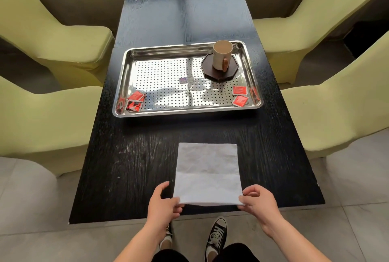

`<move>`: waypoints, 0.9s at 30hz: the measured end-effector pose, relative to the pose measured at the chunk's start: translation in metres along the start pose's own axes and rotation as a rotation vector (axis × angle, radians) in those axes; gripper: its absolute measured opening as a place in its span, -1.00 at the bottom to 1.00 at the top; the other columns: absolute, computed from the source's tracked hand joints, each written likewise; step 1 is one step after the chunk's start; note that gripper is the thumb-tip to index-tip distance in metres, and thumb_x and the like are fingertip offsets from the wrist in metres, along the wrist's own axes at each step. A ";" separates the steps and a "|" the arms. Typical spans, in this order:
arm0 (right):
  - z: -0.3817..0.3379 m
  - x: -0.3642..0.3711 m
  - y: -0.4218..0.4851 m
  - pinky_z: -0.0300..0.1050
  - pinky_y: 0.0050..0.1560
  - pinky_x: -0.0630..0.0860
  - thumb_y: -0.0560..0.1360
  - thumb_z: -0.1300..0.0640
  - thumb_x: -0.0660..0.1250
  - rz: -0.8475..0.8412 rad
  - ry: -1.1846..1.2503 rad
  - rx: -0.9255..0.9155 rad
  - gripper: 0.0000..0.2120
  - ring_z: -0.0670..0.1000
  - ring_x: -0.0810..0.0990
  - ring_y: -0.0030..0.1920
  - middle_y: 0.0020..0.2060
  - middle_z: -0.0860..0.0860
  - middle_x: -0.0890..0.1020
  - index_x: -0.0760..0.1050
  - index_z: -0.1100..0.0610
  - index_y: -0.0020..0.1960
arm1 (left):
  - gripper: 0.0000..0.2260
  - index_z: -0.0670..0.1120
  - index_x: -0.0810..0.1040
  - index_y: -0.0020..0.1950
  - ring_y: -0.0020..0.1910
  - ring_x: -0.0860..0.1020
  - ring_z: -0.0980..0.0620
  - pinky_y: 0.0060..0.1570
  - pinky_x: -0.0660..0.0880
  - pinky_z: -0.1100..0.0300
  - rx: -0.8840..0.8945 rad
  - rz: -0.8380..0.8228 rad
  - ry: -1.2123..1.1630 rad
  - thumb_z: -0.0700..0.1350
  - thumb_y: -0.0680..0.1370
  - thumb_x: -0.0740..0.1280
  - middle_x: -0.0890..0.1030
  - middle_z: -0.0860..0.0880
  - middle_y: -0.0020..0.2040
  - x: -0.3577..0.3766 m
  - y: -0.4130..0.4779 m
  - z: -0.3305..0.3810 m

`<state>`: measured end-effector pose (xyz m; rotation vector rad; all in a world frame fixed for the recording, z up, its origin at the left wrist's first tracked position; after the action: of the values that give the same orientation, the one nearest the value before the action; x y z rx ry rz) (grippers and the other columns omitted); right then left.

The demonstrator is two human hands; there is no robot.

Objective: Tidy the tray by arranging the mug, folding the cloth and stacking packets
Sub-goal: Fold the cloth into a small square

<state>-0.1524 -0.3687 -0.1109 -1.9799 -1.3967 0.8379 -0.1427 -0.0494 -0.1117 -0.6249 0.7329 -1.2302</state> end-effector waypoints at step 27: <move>-0.113 0.021 0.035 -0.28 -0.18 0.48 0.47 0.16 0.49 0.070 -0.227 -0.445 -0.87 -0.25 0.64 -0.15 -0.21 -0.21 0.70 0.67 -0.08 -0.10 | -0.95 0.03 0.69 -0.04 -0.14 0.58 0.08 -0.13 0.52 0.18 0.379 0.076 0.236 -0.09 0.54 0.44 0.66 0.00 -0.11 0.012 0.045 0.108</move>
<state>-0.0397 -0.3699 -0.0681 -2.3313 -1.7763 0.8612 -0.0296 -0.0477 -0.0810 -0.1399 0.6868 -1.3413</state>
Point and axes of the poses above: each hand's wrist, its own y-axis towards the middle knuckle, its own x-axis out of the palm, z = x × y, the point moved 8 cm from there along y, towards the middle knuckle
